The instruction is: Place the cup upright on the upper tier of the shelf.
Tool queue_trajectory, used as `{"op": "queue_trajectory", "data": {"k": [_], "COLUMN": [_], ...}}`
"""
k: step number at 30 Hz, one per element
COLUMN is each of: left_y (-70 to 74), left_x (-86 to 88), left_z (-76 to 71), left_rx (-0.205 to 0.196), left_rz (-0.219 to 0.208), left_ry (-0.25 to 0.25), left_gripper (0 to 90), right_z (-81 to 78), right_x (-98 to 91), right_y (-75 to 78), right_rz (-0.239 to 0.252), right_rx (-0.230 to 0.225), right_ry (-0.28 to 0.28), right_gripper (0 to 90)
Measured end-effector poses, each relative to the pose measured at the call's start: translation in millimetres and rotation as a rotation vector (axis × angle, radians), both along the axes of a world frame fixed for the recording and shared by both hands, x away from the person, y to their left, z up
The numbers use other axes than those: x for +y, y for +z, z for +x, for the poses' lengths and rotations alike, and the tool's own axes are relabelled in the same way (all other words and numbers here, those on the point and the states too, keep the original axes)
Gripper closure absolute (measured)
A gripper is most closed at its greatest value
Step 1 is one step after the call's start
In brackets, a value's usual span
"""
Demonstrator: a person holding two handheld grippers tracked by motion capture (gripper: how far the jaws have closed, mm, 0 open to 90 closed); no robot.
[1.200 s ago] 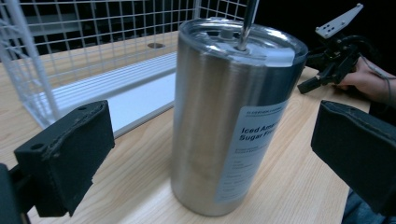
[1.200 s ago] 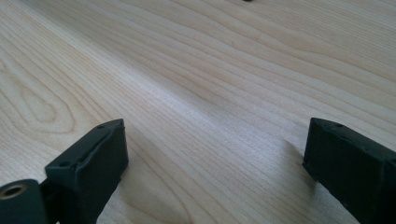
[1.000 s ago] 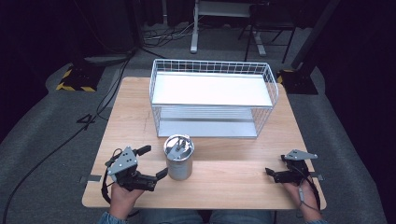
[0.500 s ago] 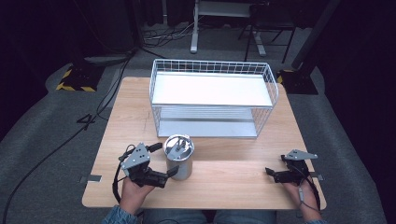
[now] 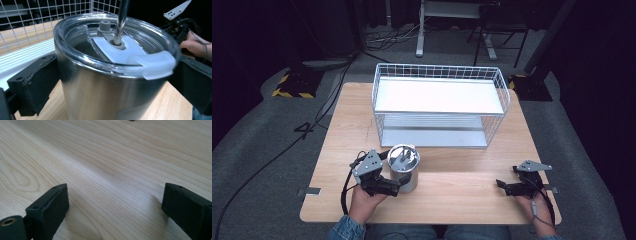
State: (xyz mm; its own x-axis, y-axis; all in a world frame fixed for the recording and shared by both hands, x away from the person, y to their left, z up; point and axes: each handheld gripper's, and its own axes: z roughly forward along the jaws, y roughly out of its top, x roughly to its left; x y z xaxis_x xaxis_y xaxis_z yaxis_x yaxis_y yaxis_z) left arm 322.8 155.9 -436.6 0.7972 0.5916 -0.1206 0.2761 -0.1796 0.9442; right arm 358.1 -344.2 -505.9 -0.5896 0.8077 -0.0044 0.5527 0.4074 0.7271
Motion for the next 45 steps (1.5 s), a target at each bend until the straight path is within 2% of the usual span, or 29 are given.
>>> {"op": "queue_trajectory", "data": {"k": [16, 21, 34, 45], "left_y": [-9.4, -12.2, -12.9, -10.1], "left_x": [-16.5, -21.7, -21.0, -21.9], "left_z": [11.0, 11.0, 10.3, 9.8], "left_rx": [-0.011, -0.027, -0.041, -0.027], "left_rz": [0.055, 0.08, 0.085, 0.103], "left_ry": [0.017, 0.035, 0.034, 0.041], "left_gripper": [0.1, 2.0, 3.2, 3.5], "right_z": [-0.2, -0.4, -1.1, -1.7], "right_x": [-0.1, -0.2, -0.4, -0.1], "right_y": [0.1, 0.2, 0.5, 0.5], "right_rz": [0.001, 0.003, 0.002, 0.005], "right_rx": [-0.001, -0.002, -0.007, -0.009], "right_ry": [-0.003, -0.005, 0.0, -0.003], "right_gripper": [8.2, 8.9, 11.4, 12.5]}}
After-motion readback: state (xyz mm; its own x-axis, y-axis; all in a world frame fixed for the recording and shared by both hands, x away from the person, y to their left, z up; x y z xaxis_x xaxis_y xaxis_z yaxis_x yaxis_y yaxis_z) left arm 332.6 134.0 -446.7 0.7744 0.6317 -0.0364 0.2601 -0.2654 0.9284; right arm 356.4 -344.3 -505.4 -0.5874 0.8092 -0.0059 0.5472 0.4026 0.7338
